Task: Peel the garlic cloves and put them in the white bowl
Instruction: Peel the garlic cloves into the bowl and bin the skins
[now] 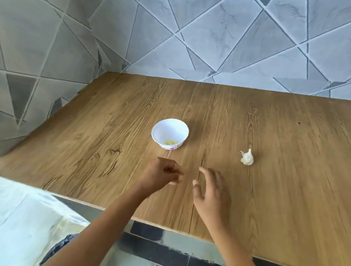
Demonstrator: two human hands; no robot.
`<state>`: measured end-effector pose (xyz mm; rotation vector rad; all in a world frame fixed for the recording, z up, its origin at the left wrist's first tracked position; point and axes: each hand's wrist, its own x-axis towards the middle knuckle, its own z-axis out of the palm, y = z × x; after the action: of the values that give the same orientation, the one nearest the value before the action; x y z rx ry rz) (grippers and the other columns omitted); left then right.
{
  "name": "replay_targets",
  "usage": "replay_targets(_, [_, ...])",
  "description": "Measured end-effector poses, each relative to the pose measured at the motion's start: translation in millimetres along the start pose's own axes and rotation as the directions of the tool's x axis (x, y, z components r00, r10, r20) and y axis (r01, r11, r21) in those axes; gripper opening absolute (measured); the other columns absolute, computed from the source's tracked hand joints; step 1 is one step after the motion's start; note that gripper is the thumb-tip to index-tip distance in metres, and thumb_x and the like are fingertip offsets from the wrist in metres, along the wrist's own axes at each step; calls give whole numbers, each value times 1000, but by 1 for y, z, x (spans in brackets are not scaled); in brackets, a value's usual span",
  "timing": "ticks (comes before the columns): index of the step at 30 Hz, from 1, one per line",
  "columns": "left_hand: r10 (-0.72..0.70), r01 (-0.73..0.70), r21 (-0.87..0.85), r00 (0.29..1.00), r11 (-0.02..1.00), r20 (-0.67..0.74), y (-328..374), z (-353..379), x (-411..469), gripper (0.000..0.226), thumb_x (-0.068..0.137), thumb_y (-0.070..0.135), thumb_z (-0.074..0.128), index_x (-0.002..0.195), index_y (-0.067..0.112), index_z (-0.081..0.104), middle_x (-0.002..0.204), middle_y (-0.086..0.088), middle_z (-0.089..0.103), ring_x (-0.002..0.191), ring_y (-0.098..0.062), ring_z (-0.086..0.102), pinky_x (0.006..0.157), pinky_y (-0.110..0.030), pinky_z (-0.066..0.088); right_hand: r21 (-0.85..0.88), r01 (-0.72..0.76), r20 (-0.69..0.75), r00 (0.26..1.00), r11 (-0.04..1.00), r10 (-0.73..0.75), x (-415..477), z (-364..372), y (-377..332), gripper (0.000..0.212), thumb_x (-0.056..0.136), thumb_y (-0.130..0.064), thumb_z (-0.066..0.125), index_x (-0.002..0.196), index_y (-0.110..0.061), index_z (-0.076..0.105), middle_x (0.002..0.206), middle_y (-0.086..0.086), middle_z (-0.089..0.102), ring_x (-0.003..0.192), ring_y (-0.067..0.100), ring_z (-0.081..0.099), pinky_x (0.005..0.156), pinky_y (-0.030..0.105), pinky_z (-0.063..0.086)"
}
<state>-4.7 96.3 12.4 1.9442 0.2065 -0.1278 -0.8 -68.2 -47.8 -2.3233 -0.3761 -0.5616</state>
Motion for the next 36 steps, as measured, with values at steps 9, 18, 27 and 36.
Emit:
replay_targets(9, [143,-104,319,984,942,-103,-10,-8,-9,17,76,1,69,82,16,73,77,5,71,73,-10,66,71,-18,53,-247,-20,234,969,969,79,-17,17,-14,43,85,-32,51,119,-8,62,132,17,56,122,34,53,100,50,41])
replay_targets(18, [203,-214,358,977,909,68,-12,-8,-9,10,77,2,72,83,10,75,80,3,72,64,5,61,68,-8,49,-307,-7,273,957,952,95,-16,11,-18,48,90,-40,39,122,-11,61,135,12,54,126,30,50,104,40,26])
replay_targets(27, [215,-211,577,975,789,63,-20,-13,-12,16,76,5,66,81,19,73,75,7,72,73,-9,65,72,-31,55,-312,-11,256,962,950,96,-17,10,-20,43,85,-35,53,118,-11,64,131,13,57,122,31,54,101,42,28])
replay_targets(36, [180,-194,506,981,841,78,-7,-11,-12,18,79,1,62,81,13,75,80,2,71,67,-2,60,66,-10,47,-269,-10,302,949,963,94,-16,8,-19,43,93,-31,55,130,-10,56,144,13,45,135,31,39,108,38,17])
